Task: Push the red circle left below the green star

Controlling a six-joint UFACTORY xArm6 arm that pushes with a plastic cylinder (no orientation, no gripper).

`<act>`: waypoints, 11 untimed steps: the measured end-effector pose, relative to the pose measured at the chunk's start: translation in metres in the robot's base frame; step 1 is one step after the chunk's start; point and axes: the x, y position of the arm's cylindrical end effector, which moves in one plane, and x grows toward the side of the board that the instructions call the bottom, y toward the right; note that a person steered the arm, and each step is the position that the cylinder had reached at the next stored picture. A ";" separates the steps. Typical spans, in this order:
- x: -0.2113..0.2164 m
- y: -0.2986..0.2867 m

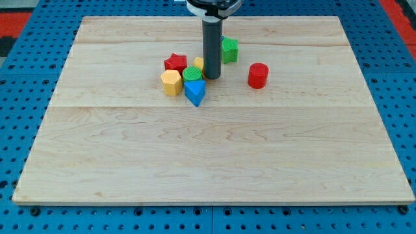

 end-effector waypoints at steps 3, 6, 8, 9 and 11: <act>0.068 0.086; -0.014 0.100; -0.031 0.098; -0.032 0.056; -0.047 0.062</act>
